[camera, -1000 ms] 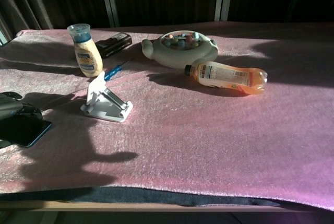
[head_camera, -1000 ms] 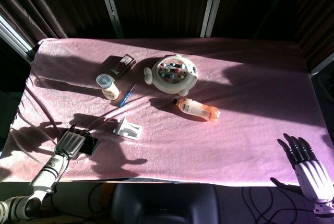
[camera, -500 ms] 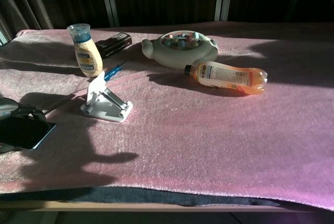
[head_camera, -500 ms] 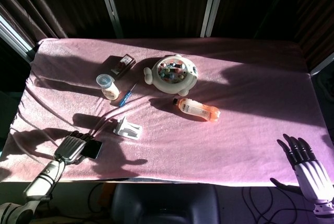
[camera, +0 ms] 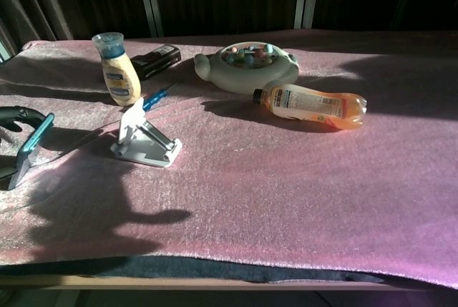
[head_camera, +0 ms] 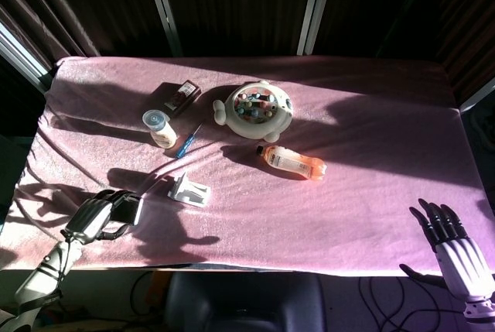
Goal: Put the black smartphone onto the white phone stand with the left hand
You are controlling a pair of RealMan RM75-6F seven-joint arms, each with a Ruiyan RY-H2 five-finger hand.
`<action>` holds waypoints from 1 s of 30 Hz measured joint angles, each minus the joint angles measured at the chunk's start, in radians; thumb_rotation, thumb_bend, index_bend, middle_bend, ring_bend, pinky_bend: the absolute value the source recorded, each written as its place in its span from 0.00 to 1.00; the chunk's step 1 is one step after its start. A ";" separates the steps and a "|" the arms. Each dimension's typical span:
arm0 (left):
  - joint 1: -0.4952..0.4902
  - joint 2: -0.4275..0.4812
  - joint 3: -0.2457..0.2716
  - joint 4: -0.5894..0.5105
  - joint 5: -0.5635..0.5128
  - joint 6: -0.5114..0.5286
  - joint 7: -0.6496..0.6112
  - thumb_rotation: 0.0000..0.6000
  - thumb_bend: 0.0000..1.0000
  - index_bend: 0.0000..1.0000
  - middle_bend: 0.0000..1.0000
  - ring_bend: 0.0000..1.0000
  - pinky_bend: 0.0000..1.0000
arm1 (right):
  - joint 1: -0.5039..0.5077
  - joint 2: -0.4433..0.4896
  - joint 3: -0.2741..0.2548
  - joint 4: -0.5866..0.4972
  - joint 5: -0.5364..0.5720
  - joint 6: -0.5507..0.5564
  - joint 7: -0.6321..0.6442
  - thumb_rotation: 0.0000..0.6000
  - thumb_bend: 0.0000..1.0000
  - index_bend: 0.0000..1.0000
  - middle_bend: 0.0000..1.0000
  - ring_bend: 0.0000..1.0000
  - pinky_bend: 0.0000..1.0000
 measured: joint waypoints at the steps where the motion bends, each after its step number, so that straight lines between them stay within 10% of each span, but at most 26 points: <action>1: 0.003 0.001 -0.001 0.001 0.005 0.004 -0.042 1.00 0.42 0.97 1.00 0.77 0.18 | 0.000 0.000 0.000 0.000 0.000 0.000 0.000 1.00 0.24 0.00 0.00 0.00 0.00; 15: 0.023 0.043 -0.026 0.001 0.062 0.042 -0.585 1.00 0.43 0.97 1.00 0.76 0.19 | 0.002 -0.002 0.001 -0.003 0.003 -0.007 -0.010 1.00 0.24 0.00 0.00 0.00 0.00; 30: 0.023 0.025 -0.102 0.034 0.046 0.097 -0.733 1.00 0.43 0.97 1.00 0.76 0.20 | 0.006 -0.005 0.001 -0.005 0.003 -0.015 -0.024 1.00 0.24 0.00 0.00 0.00 0.00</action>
